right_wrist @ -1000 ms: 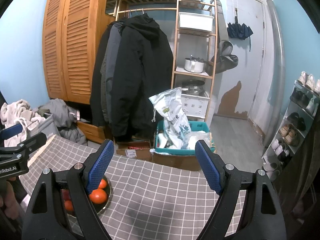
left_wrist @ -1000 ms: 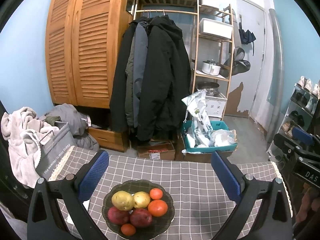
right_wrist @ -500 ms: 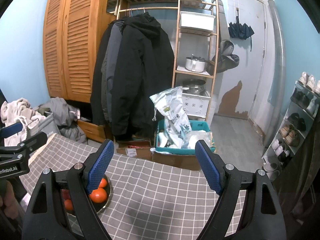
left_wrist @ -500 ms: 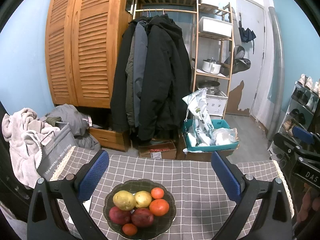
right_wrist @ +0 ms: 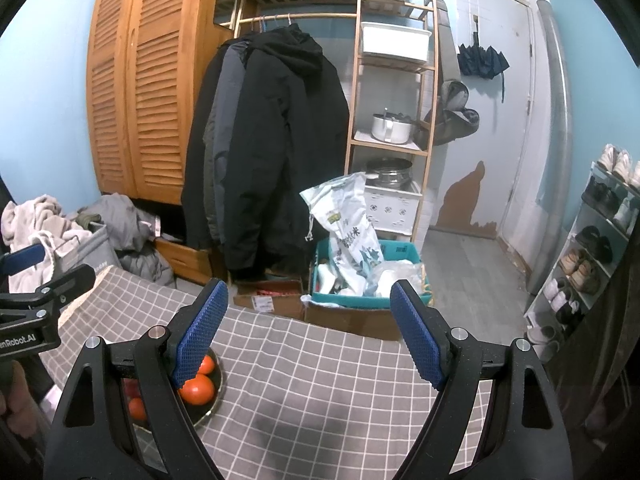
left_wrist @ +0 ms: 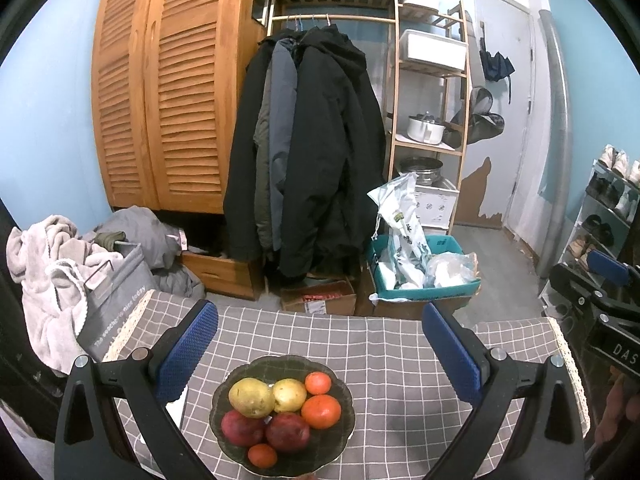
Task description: Organize fruits
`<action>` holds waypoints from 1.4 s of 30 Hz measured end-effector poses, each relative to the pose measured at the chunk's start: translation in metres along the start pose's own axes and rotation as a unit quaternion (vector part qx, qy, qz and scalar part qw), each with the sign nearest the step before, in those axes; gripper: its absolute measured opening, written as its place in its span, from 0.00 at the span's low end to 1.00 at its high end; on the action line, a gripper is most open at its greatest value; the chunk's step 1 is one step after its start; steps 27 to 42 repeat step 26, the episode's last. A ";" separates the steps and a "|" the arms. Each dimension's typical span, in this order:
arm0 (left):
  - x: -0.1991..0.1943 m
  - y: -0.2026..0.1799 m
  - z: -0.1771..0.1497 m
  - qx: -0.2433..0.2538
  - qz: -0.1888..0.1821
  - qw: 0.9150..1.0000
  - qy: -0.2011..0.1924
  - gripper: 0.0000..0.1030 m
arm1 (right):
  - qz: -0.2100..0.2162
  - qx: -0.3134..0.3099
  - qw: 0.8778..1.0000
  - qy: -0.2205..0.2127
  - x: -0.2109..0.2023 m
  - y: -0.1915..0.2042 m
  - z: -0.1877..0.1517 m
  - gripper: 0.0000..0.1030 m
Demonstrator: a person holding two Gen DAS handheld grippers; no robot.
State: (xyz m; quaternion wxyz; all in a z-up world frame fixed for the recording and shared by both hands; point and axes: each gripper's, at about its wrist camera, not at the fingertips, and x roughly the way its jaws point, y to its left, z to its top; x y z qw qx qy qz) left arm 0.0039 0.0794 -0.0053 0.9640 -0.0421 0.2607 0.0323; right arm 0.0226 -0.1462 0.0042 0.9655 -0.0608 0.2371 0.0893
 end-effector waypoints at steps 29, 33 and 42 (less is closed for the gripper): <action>0.005 -0.001 0.000 0.007 0.013 1.000 -0.003 1.00 | 0.001 -0.001 1.000 0.003 0.000 0.002 -0.003 0.80; 0.005 -0.001 0.000 0.007 0.013 1.000 -0.003 1.00 | 0.001 -0.001 1.000 0.003 0.000 0.002 -0.003 0.80; 0.005 -0.001 0.000 0.007 0.013 1.000 -0.003 1.00 | 0.001 -0.001 1.000 0.003 0.000 0.002 -0.003 0.80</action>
